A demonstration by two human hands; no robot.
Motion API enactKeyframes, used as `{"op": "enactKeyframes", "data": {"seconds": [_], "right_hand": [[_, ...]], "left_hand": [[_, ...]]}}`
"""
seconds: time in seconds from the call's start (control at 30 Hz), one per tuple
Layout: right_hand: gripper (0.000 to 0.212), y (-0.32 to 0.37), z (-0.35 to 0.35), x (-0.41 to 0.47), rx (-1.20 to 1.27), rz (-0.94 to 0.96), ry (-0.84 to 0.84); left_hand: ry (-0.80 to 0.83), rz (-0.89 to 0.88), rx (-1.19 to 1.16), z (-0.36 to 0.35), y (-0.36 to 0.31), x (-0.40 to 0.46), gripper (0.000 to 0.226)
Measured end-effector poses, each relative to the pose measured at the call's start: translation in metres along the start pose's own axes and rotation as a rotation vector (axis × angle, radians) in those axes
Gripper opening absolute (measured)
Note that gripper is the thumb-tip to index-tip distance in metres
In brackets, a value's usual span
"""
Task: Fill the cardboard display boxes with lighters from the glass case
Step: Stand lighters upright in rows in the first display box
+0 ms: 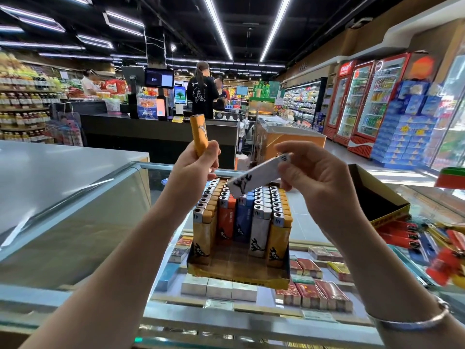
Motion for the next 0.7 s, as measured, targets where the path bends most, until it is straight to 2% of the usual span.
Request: {"op": "enactKeyframes", "data": {"seconds": [0.1, 0.33, 0.47, 0.7], "right_hand": [[0.030, 0.002, -0.005, -0.003, -0.157, 0.059, 0.079], [0.020, 0.005, -0.019, -0.011, -0.448, 0.178, 0.325], [0.019, 0.001, -0.025, -0.014, -0.524, 0.169, 0.419], [0.020, -0.004, -0.029, -0.015, -0.561, 0.111, 0.487]], "left_hand": [[-0.010, 0.009, 0.047, 0.000, 0.003, 0.001, 0.022], [0.038, -0.001, 0.175, -0.001, 0.008, 0.002, 0.018], [0.086, -0.011, 0.180, -0.006, 0.007, 0.002, 0.016], [0.153, -0.023, 0.156, -0.009, 0.004, -0.001, 0.019]]}}
Point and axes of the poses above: each hand's wrist, its own x-axis towards the middle knuckle, its own z-axis out of the back of the hand, y = z × x, the point moved 5 cm from there along x, towards the middle knuckle, and after that the axes turned 8 degrees about -y, right-handed, at the moved point
